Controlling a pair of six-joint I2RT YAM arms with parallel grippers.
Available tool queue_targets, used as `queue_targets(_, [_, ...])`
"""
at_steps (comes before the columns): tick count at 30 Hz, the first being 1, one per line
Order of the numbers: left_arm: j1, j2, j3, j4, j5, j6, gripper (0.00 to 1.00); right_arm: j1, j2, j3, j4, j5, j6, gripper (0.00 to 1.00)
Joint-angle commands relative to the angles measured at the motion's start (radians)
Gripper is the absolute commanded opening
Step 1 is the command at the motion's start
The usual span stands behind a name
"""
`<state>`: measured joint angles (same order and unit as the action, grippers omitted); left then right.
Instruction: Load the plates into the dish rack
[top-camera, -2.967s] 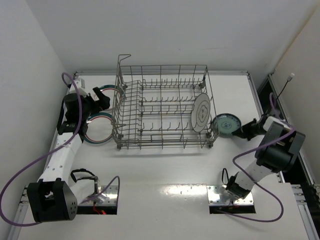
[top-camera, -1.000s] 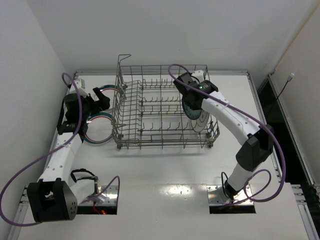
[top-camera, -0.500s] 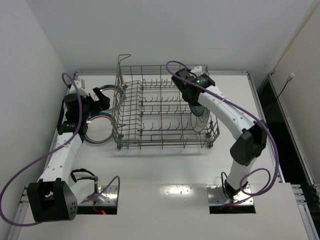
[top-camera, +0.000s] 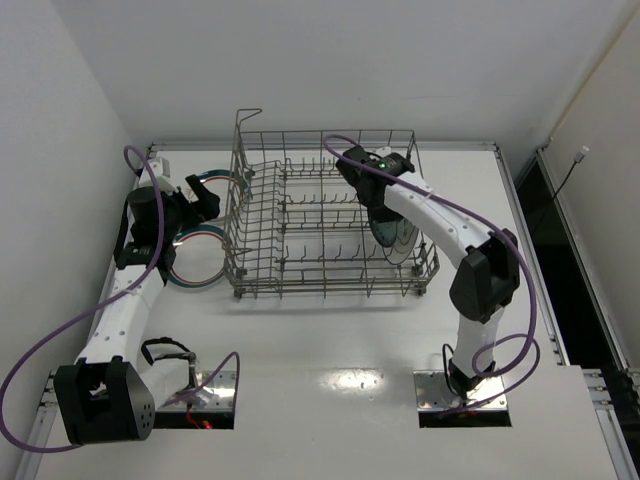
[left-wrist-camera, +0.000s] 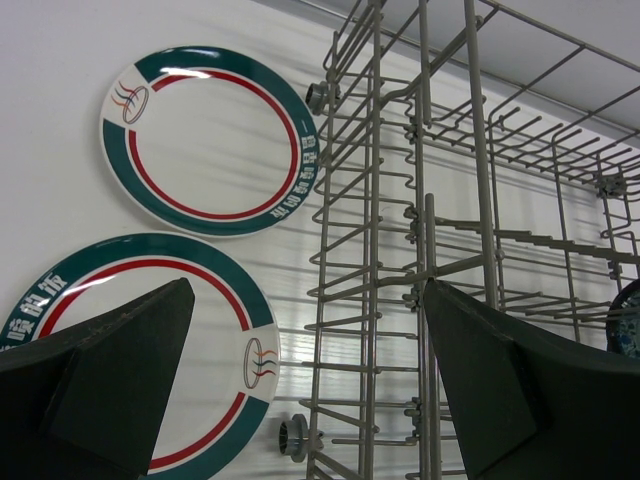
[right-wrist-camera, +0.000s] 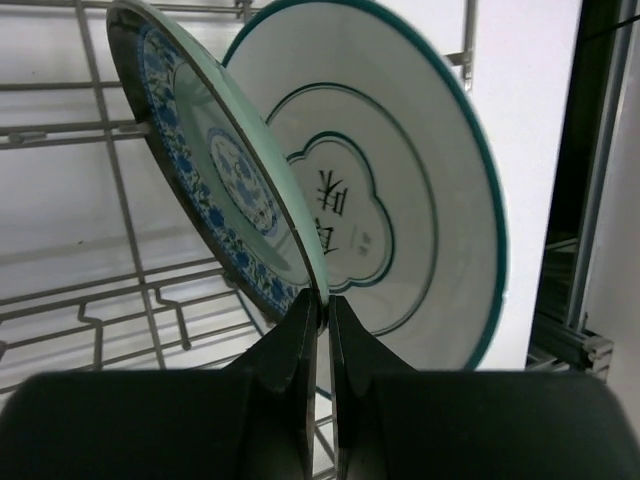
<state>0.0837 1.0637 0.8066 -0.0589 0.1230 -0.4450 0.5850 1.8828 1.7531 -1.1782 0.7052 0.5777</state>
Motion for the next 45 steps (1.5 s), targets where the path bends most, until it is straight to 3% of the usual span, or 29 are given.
queue_targets(1, [-0.012, -0.013, 0.022, 0.028, -0.011, 0.017, 0.99, -0.002, 0.004, -0.009, 0.034, -0.090, 0.001, 0.00])
queue_targets(15, [-0.012, -0.013, 0.022, 0.019, -0.011, 0.017, 0.99, -0.002, 0.044, -0.009, 0.015, -0.190, -0.027, 0.02])
queue_targets(22, [-0.012, -0.013, 0.022, 0.019, -0.022, 0.017, 0.99, -0.002, 0.044, 0.025, -0.018, -0.219, -0.058, 0.22])
queue_targets(26, [-0.012, -0.013, 0.031, 0.010, -0.036, 0.017, 0.99, -0.002, 0.044, 0.107, -0.072, -0.199, -0.085, 0.27])
queue_targets(30, [-0.012, -0.013, 0.031, -0.012, -0.088, 0.008, 0.99, -0.011, 0.035, 0.192, -0.127, -0.129, -0.096, 0.27])
queue_targets(33, [-0.012, -0.002, 0.040, -0.065, -0.204, -0.024, 0.99, -0.022, 0.006, 0.272, -0.141, -0.119, -0.122, 0.27])
queue_targets(38, [-0.012, 0.050, 0.051, -0.130, -0.397, -0.096, 0.99, -0.031, -0.088, 0.275, -0.046, -0.213, -0.168, 0.29])
queue_targets(42, [0.103, 0.131, 0.060, -0.151, -0.365, -0.158, 0.99, -0.031, -0.119, 0.161, 0.025, -0.294, -0.180, 0.29])
queue_targets(45, [0.204, 0.232, 0.071, -0.151, -0.202, -0.207, 0.99, -0.031, -0.131, 0.082, 0.067, -0.334, -0.191, 0.29])
